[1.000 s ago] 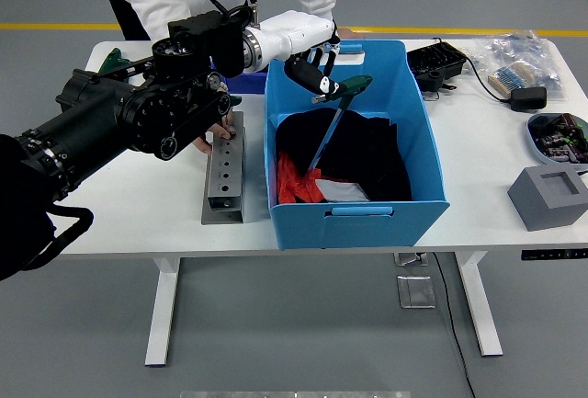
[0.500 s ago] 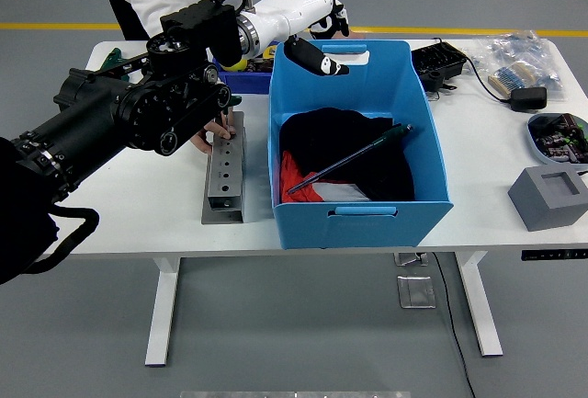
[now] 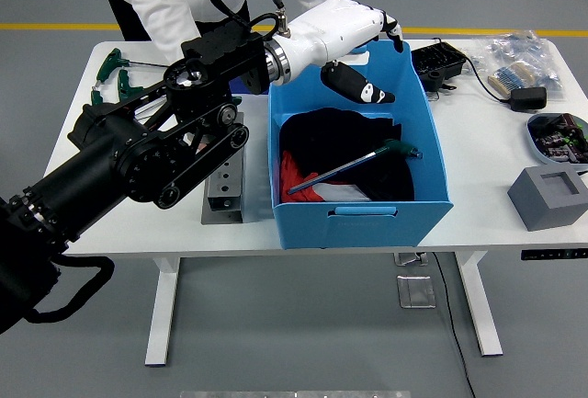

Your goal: Lift tool from toolbox,place it in box,lift tool from toolbox,place it in box

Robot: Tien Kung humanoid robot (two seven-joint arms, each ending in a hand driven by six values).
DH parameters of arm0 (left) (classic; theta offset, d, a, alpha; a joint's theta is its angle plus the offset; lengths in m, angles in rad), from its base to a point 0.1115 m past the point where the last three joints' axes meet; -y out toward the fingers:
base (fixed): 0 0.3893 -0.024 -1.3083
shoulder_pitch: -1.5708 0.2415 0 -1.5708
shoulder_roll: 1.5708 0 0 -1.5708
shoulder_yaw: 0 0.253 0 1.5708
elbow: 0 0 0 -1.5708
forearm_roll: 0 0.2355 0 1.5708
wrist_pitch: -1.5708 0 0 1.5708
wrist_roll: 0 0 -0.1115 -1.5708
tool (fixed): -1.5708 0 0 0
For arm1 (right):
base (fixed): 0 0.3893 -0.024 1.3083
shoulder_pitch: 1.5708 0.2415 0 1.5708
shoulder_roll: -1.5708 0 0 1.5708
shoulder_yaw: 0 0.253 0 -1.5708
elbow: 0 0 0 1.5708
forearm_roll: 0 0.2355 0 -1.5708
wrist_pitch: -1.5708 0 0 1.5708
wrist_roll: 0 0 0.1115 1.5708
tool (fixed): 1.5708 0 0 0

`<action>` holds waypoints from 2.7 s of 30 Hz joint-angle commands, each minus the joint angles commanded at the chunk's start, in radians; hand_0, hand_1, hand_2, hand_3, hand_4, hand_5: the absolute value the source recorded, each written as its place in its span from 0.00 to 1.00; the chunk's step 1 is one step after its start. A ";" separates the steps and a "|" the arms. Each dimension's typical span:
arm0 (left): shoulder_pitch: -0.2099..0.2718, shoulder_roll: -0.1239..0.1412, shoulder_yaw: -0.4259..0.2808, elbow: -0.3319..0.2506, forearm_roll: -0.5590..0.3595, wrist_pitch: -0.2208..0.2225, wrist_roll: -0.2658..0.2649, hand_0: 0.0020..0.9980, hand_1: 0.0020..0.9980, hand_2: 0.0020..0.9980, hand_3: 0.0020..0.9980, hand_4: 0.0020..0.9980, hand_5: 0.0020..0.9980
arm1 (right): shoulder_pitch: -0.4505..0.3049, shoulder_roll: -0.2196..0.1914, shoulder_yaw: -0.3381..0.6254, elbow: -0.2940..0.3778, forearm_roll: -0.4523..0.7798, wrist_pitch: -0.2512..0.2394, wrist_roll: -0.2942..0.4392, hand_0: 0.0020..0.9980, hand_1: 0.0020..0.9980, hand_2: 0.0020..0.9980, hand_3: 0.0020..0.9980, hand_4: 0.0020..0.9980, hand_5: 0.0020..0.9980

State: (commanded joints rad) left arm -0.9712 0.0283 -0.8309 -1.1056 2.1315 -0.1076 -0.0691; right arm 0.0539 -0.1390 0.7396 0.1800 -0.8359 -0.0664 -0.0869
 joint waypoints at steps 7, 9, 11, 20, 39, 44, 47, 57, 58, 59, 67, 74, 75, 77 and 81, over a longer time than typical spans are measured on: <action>0.226 0.039 -0.204 -0.206 -0.046 0.012 0.082 0.34 0.53 0.64 0.64 0.92 0.53 | -0.010 0.007 0.021 0.000 -0.002 -0.003 0.005 0.71 0.70 0.77 0.63 0.88 0.70; 0.300 0.045 -0.259 -0.241 -0.116 0.041 0.119 0.34 0.53 0.64 0.64 0.92 0.53 | -0.013 0.010 0.023 0.000 -0.002 -0.004 0.005 0.71 0.70 0.77 0.63 0.88 0.70; 0.362 0.049 -0.299 -0.268 -0.197 0.074 0.154 0.35 0.54 0.64 0.59 0.80 0.48 | -0.016 0.011 0.025 0.000 -0.005 -0.004 0.004 0.71 0.70 0.77 0.63 0.88 0.70; 0.583 0.065 -0.336 -0.384 -0.575 0.307 0.179 0.44 0.58 0.69 0.58 0.74 0.43 | -0.025 0.015 0.033 0.000 -0.016 -0.004 0.003 0.71 0.70 0.77 0.63 0.88 0.70; 0.727 0.066 -0.300 -0.381 -1.365 0.540 0.204 0.52 0.58 0.69 0.61 0.72 0.39 | -0.032 0.021 0.031 0.000 -0.019 -0.001 -0.001 0.70 0.69 0.77 0.62 0.87 0.69; 0.739 0.060 -0.301 -0.364 -1.580 0.473 0.247 0.70 0.69 0.79 0.77 0.77 0.59 | -0.032 0.021 0.031 0.000 -0.019 0.001 -0.003 0.70 0.69 0.77 0.62 0.87 0.69; 0.741 0.058 -0.306 -0.355 -1.703 0.449 0.248 0.79 0.78 0.85 0.86 0.78 0.66 | -0.033 0.021 0.029 0.000 -0.018 0.002 -0.003 0.70 0.69 0.76 0.62 0.87 0.69; 0.691 0.063 -0.300 -0.287 -2.082 0.399 0.209 0.81 0.80 0.89 0.91 0.79 0.69 | -0.029 0.020 0.022 0.000 -0.014 0.006 -0.004 0.70 0.69 0.76 0.62 0.87 0.69; 0.686 0.062 -0.299 -0.278 -2.092 0.395 0.205 0.81 0.80 0.89 0.91 0.79 0.69 | -0.029 0.020 0.022 0.000 -0.013 0.006 -0.004 0.70 0.69 0.76 0.62 0.87 0.69; 0.681 0.062 -0.299 -0.269 -2.098 0.391 0.201 0.83 0.82 0.94 0.97 0.81 0.75 | -0.028 0.020 0.021 0.000 -0.013 0.006 -0.005 0.70 0.69 0.76 0.62 0.87 0.69; 0.663 0.061 -0.301 -0.217 -2.078 0.384 0.205 0.83 0.82 0.95 0.98 0.81 0.77 | -0.028 0.019 0.017 0.000 -0.008 0.007 -0.004 0.70 0.69 0.76 0.62 0.87 0.69; 0.647 0.060 -0.300 -0.176 -2.078 0.378 0.201 0.82 0.82 0.95 0.99 0.82 0.80 | -0.027 0.019 0.016 0.000 -0.008 0.006 -0.005 0.70 0.69 0.76 0.62 0.87 0.69; 0.643 0.059 -0.299 -0.170 -2.080 0.376 0.200 0.82 0.82 0.95 0.99 0.82 0.80 | -0.027 0.018 0.016 0.000 -0.008 0.006 -0.005 0.70 0.69 0.76 0.62 0.87 0.69; 0.630 0.058 -0.293 -0.150 -2.084 0.370 0.197 0.82 0.81 0.95 1.00 0.82 0.80 | -0.026 0.019 0.015 0.000 -0.007 0.006 -0.005 0.70 0.69 0.76 0.62 0.87 0.69; 0.605 0.057 -0.285 -0.113 -2.091 0.357 0.193 0.82 0.81 0.95 1.00 0.82 0.80 | -0.025 0.019 0.011 0.000 -0.005 0.006 -0.005 0.70 0.69 0.76 0.62 0.87 0.69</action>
State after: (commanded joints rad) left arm -0.3658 0.0848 -1.1160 -1.2183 0.0405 0.2497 0.1239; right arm 0.0290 -0.1198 0.7507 0.1800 -0.8407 -0.0606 -0.0919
